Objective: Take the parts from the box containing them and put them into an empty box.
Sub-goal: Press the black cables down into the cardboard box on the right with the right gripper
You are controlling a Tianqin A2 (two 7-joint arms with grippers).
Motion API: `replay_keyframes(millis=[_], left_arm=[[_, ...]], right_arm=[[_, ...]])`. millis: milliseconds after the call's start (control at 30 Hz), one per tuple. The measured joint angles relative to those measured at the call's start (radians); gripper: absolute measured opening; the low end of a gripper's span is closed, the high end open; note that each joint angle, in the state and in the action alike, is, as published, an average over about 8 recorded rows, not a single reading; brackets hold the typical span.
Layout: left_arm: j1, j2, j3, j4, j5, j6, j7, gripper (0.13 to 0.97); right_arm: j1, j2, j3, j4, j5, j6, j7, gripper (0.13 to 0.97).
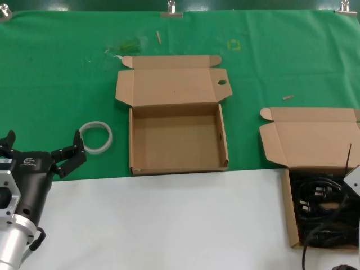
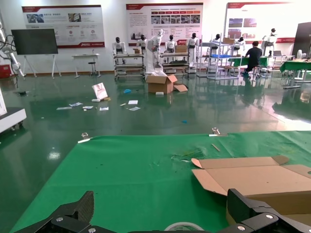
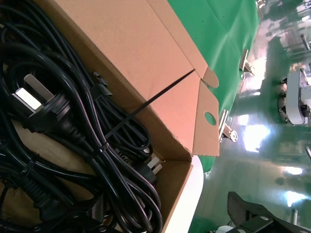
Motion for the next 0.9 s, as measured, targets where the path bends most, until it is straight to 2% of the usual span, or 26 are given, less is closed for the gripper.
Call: replay_keyframes(millis=[133,267,533,567,833,900], left_arm=[[0.0,0.0,0.0,0.0,0.0,0.0,0.0,0.966],[0.0,0.0,0.0,0.0,0.0,0.0,0.0,0.966],[0.0,0.0,0.0,0.0,0.0,0.0,0.0,0.966],[0.0,0.0,0.0,0.0,0.0,0.0,0.0,0.966],[0.0,0.0,0.0,0.0,0.0,0.0,0.0,0.966],[0.0,0.0,0.0,0.0,0.0,0.0,0.0,0.966]], right_arm=[[0.01,-0.006,0.013,-0.01,0.0,-0.002,-0.019,0.827],[0.014,-0.009,0.014,-0.016,0.0,-0.003,-0.023,0.827],[0.01,-0.01,0.003,-0.014,0.0,-0.003,-0.014,0.659],[0.009,-0.01,0.001,-0.012,0.0,-0.002,-0.012,0.659],[-0.005,-0.011,-0.017,0.006,0.0,0.003,0.002,0.442],[-0.008,-0.012,-0.022,0.012,0.0,0.006,0.006,0.421]])
